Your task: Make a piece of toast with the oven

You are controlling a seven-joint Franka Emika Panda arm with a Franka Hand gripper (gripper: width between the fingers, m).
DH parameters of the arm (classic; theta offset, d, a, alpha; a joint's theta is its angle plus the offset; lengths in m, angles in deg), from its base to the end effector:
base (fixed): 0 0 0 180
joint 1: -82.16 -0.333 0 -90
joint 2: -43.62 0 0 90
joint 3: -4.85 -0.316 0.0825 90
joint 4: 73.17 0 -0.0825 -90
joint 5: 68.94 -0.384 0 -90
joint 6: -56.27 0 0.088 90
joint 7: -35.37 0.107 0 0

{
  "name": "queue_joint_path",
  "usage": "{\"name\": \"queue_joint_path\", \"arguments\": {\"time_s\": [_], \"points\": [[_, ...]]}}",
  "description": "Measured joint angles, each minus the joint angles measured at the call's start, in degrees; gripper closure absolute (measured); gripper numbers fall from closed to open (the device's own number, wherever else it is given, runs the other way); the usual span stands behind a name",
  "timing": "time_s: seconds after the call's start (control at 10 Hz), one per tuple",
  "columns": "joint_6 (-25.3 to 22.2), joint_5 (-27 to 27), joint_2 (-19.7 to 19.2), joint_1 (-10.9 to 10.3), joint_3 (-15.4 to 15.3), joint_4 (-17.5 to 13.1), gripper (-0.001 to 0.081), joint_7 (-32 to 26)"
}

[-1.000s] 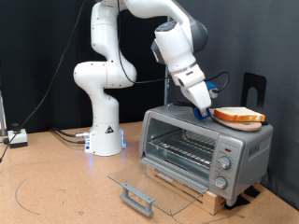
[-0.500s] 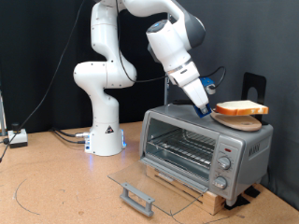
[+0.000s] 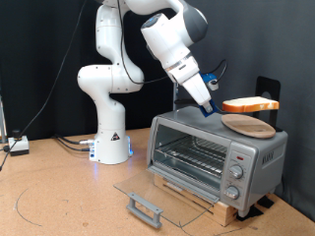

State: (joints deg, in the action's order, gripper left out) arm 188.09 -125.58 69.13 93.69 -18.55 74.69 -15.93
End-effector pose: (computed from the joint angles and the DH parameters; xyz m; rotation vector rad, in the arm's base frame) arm 0.4078 0.1034 0.4170 -2.5254 -0.5854 -0.4990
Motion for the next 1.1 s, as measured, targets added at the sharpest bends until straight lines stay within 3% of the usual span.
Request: {"name": "queue_joint_path", "arguments": {"time_s": [0.3,1.1], "points": [[-10.6,2.4,0.6,1.7,6.8,0.2,0.04,-5.9],[-21.8,16.2,0.4,10.3,19.6,-0.8,0.04,-15.7]]}}
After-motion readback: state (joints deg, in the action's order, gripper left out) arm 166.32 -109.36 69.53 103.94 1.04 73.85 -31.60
